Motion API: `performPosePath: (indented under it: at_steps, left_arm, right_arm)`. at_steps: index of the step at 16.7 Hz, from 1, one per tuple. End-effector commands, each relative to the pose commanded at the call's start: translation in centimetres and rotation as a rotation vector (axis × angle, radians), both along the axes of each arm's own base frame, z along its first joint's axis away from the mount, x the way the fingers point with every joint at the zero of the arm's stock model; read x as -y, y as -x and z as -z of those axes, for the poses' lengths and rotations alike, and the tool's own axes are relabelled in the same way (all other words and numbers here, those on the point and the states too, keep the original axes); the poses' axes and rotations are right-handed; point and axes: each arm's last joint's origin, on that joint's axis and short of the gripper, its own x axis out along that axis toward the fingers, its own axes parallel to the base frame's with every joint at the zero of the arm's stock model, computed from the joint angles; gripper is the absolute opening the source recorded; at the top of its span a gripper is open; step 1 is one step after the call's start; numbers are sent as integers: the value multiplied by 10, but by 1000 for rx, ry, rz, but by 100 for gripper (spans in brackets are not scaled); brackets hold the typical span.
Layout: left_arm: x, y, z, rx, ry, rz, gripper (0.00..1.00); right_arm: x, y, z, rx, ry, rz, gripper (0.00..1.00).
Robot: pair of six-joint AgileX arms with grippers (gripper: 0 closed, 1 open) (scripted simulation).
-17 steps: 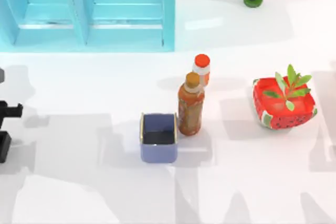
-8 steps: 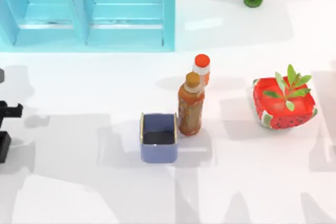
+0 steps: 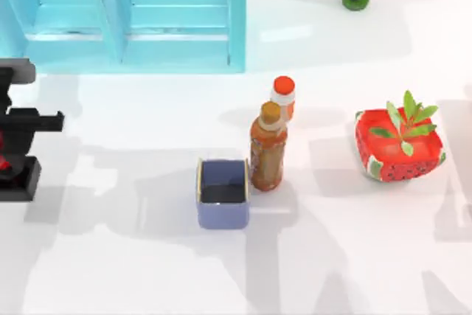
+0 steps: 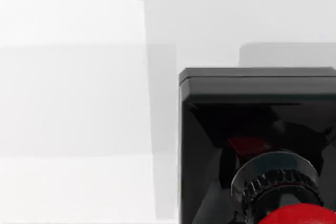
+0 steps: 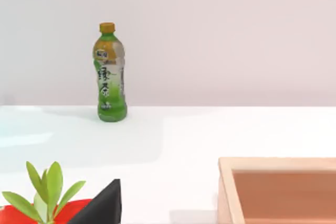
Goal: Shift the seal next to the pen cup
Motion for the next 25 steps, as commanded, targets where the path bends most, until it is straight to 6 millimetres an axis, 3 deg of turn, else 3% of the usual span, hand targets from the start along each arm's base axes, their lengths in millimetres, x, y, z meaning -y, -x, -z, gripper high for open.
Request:
performPosePath:
  at_steps: [5, 7, 9, 14, 21, 25]
  left_arm:
    - [72, 8, -71, -23, -5, -3, 0]
    - [90, 17, -91, -7, -2, -4, 0]
    - [95, 20, -99, 1, 0, -4, 0]
    - [100, 16, -93, -2, 0, -5, 0]
    - [165, -5, -34, -2, 0, -5, 0]
    - [174, -6, -27, 0, 1, -6, 0]
  right_arm:
    - [0, 0, 0, 0, 0, 0, 100]
    - [0, 0, 0, 0, 0, 0, 100]
    - [0, 0, 0, 0, 0, 0, 100]
    - [0, 0, 0, 0, 0, 0, 100]
    - [0, 0, 0, 0, 0, 0, 100]
    - [0, 0, 0, 0, 0, 0, 100]
